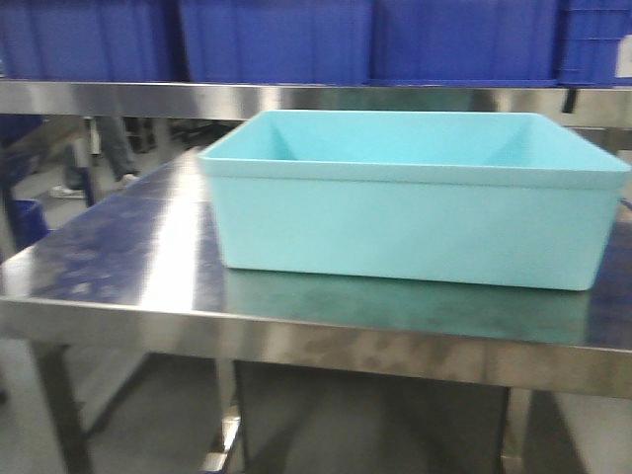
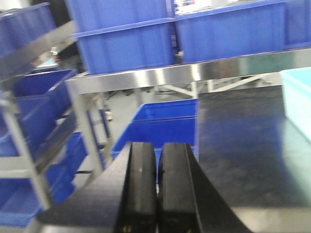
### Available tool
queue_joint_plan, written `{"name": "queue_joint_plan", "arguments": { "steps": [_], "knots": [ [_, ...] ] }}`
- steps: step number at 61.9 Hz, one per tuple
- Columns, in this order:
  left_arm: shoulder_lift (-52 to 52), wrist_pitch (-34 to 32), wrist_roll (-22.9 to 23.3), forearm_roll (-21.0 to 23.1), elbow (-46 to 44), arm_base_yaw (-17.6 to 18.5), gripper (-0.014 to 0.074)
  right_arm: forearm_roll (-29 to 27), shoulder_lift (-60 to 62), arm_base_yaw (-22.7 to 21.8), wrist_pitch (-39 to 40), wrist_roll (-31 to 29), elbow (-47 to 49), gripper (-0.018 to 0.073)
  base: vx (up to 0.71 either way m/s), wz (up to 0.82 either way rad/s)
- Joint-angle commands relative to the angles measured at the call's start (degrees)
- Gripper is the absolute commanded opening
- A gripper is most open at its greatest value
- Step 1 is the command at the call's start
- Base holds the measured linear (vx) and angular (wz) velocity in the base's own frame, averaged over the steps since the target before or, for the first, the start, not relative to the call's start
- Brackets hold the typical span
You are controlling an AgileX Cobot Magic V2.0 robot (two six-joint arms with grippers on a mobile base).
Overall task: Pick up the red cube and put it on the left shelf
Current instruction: 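Drive the base back and turn away from the table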
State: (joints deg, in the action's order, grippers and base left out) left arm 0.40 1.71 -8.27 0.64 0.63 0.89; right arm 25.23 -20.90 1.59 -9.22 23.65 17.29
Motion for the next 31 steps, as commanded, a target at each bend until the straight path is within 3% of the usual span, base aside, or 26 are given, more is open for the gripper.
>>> {"name": "queue_joint_plan", "arguments": {
  "steps": [1, 31],
  "knots": [
    [-0.2, -5.2, 0.0, 0.3, 1.3, 0.3, 0.0106, 1.2, -0.2, -0.4, 4.5, -0.4, 1.7, 0.0057, -0.19, 0.15],
    [-0.2, -5.2, 0.0, 0.3, 1.3, 0.3, 0.0106, 1.2, -0.2, -0.4, 4.5, -0.4, 1.7, 0.0057, -0.12, 0.35]
  ]
}}
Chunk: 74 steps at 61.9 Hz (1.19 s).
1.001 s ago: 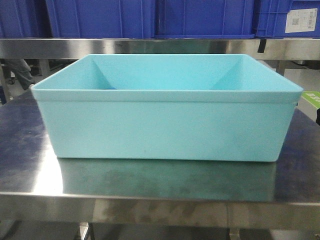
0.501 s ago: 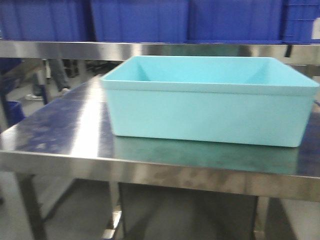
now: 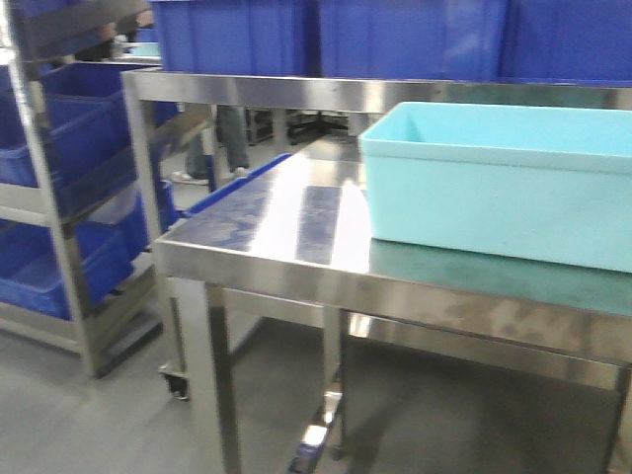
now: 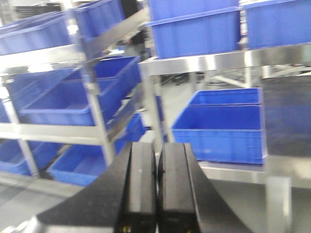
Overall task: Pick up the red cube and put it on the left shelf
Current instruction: 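Drive the base back and turn away from the table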
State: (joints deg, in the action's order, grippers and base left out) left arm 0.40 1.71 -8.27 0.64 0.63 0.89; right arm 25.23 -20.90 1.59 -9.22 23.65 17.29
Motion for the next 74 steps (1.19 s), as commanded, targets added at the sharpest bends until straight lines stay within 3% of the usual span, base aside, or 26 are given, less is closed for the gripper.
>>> {"name": "queue_joint_plan", "arguments": {
  "steps": [1, 74],
  "knots": [
    [-0.2, -5.2, 0.0, 0.3, 1.3, 0.3, 0.0106, 1.2, -0.2, -0.4, 4.5, -0.4, 1.7, 0.0057, -0.12, 0.46],
    [-0.2, -5.2, 0.0, 0.3, 1.3, 0.3, 0.0106, 1.2, -0.2, -0.4, 4.5, -0.4, 1.7, 0.0057, -0.14, 0.53]
  ]
}}
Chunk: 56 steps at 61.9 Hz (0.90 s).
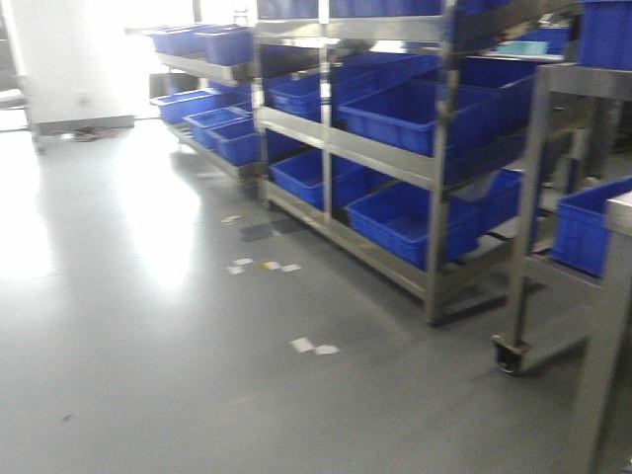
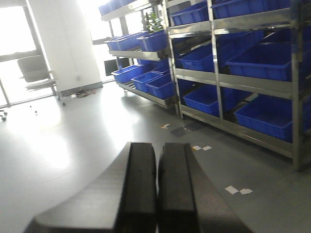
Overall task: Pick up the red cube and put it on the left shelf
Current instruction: 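Drive the base back and turn away from the table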
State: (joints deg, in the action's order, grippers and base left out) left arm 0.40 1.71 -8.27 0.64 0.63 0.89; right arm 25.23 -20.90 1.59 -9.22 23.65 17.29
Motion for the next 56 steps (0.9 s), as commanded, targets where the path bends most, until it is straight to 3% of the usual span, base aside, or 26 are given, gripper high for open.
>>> {"name": "queue_joint_plan", "arguments": {
  "steps": [1, 56],
  "knots": [
    [-0.2, -5.2, 0.0, 0.3, 1.3, 0.3, 0.0106, 1.2, -0.2, -0.4, 4.5, -0.4, 1.7, 0.0057, -0.11, 0.65],
    [-0.2, -5.2, 0.0, 0.3, 1.3, 0.3, 0.0106, 1.2, -0.5, -0.4, 4.0, -0.4, 1.7, 0.0057, -0.03, 0.39]
  ]
}}
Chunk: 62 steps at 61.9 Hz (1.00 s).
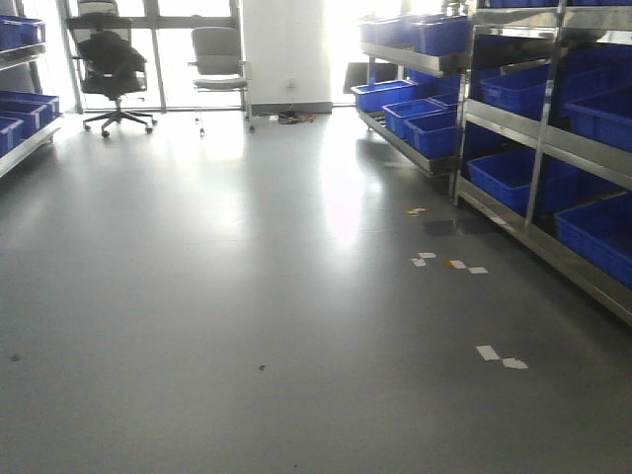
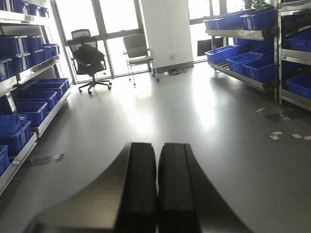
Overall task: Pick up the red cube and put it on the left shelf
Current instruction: 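Drive the base back and turn away from the table, then drive the base toward the shelf rack of blue crates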
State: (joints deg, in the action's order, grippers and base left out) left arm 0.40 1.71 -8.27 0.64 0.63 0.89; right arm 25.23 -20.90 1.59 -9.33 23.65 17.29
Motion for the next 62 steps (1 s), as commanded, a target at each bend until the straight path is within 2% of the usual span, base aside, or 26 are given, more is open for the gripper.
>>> {"name": "queue_joint_plan", "arguments": {
  "steps": [1, 28, 62],
  "knots": [
    [-0.2, -5.2, 0.0, 0.3, 1.3, 0.3, 0.0106, 1.2, -0.5, -0.4, 4.1, -0.4, 1.7, 0.0057, 0.15, 0.31],
    [-0.2, -5.2, 0.0, 0.3, 1.3, 0.3, 0.0106, 1.2, -0.5, -0.4, 2.8, -0.4, 1.7, 0.0057, 0.18, 0.26],
    [-0.2, -5.2, 0.0, 0.3, 1.3, 0.3, 0.0106, 1.2, -0.5, -0.4, 2.8, -0.4, 1.7, 0.0057, 0.39, 0.06]
  ]
}}
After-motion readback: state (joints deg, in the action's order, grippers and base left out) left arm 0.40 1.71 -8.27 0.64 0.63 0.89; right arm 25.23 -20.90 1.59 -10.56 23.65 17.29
